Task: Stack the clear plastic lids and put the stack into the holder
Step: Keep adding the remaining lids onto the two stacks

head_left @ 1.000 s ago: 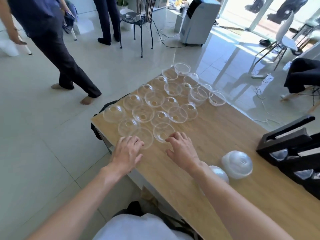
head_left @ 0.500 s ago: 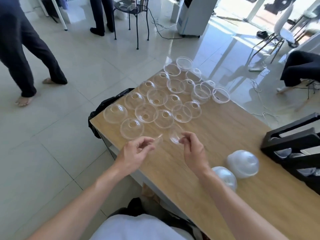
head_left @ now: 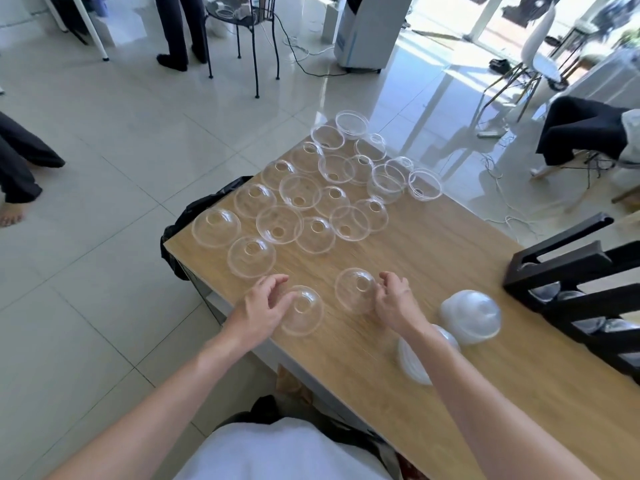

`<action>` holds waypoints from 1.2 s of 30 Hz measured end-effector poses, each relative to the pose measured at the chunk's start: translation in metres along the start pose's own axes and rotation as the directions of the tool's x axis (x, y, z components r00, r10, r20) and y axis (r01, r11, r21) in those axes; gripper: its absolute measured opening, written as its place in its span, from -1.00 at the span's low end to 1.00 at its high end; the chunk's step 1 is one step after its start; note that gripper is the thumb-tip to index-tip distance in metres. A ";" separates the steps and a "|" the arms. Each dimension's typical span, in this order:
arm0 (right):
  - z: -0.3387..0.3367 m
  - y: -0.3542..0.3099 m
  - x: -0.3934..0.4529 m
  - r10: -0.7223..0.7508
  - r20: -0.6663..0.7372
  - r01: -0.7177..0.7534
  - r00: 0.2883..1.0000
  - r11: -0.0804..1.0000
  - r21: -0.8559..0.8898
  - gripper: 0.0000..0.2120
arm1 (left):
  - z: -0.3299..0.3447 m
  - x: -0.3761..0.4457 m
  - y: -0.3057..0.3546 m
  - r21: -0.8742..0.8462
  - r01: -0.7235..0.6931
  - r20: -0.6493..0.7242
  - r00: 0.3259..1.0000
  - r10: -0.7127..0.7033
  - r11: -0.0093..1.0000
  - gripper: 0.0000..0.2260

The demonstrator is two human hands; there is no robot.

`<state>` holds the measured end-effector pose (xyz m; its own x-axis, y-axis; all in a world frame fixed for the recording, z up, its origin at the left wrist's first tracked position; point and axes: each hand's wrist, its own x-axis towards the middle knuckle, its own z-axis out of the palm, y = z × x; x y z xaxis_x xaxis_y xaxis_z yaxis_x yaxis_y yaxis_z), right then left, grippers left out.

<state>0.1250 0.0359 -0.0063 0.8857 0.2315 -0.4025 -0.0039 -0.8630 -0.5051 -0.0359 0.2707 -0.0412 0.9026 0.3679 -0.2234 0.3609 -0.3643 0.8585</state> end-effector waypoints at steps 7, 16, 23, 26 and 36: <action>0.007 -0.008 -0.003 -0.277 0.116 0.298 0.954 0.920 -0.255 -0.24 | 0.017 -0.004 0.019 0.528 -0.250 0.220 0.963 0.153 0.812 -0.18; 0.009 -0.003 0.010 -0.291 0.113 0.312 0.950 0.898 -0.309 -0.15 | 0.015 0.001 0.027 0.522 -0.251 0.223 0.963 0.154 0.815 -0.20; -0.063 0.020 0.004 -0.287 -0.085 0.261 0.954 0.937 -0.230 -0.10 | 0.043 0.003 0.065 0.377 -0.376 0.260 0.920 0.293 0.846 -0.22; -0.103 0.049 -0.002 -0.246 -0.153 0.211 0.957 0.955 -0.209 -0.06 | 0.074 0.005 0.093 0.306 -0.458 0.311 0.877 0.367 0.835 -0.19; -0.152 0.136 -0.028 -0.123 -0.255 0.093 0.959 0.987 -0.129 -0.04 | 0.136 0.005 0.149 0.185 -0.513 0.417 0.813 0.406 0.838 -0.23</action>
<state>0.1700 -0.1559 0.0524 0.9683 0.2140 -0.1287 0.1381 -0.8883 -0.4379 0.0539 0.1015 0.0228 0.9783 -0.2057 -0.0257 -0.1174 -0.6521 0.7489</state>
